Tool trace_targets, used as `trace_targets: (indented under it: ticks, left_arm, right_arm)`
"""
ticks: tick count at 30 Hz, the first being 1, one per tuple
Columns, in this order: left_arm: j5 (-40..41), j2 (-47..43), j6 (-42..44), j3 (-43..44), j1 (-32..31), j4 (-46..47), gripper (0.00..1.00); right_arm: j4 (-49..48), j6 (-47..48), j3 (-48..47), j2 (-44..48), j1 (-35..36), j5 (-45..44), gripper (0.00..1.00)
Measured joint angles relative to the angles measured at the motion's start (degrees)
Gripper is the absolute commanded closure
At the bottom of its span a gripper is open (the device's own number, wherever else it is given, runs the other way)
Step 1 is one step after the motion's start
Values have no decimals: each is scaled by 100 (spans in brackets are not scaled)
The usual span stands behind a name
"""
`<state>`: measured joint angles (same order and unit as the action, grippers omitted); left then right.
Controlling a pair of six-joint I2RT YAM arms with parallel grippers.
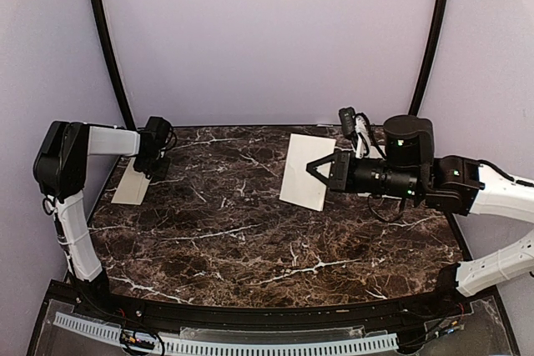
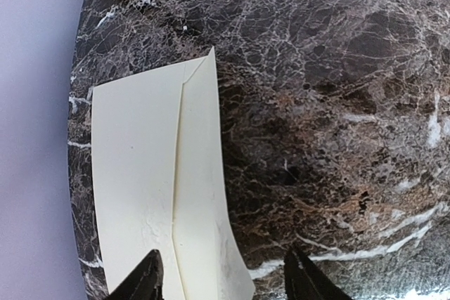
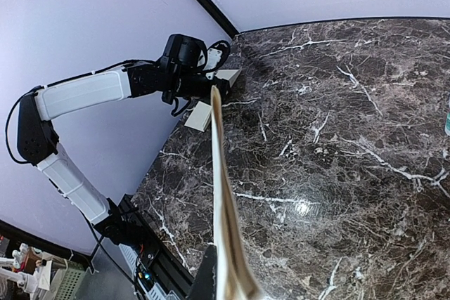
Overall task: Place the letter into the envelope and seal it
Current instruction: Move the envelope to the center of the board.
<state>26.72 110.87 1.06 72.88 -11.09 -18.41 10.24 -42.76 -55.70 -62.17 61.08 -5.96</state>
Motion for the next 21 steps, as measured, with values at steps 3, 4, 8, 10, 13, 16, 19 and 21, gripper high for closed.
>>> trace_targets:
  ticks: [3, 4, 8, 10, 13, 16, 19, 21]
  left_arm:
    - [85, 24, 72, 9, 0, 66, 52]
    - [107, 26, 105, 9, 0, 81, 53]
    - [175, 35, 166, 9, 0, 144, 57]
    - [201, 59, 197, 9, 0, 195, 57]
    - [221, 103, 227, 9, 0, 212, 57]
    - [227, 160, 240, 11, 0, 214, 58]
    - [238, 223, 262, 26, 0, 214, 63]
    - [256, 267, 284, 44, 0, 214, 67]
  right_arm:
    - [-7, 0, 0, 0, -2, 2, 100]
    - [-9, 0, 0, 0, -2, 2, 100]
    - [-44, 2, -7, -2, -15, 20, 100]
    - [-46, 4, -37, -22, -37, 35, 100]
    - [-87, 7, -83, -68, -46, 66, 100]
    - [-116, 7, -87, -94, -46, 103, 100]
    - [-120, 7, -87, -101, -50, 122, 100]
    - [-125, 7, -87, -101, -50, 127, 100]
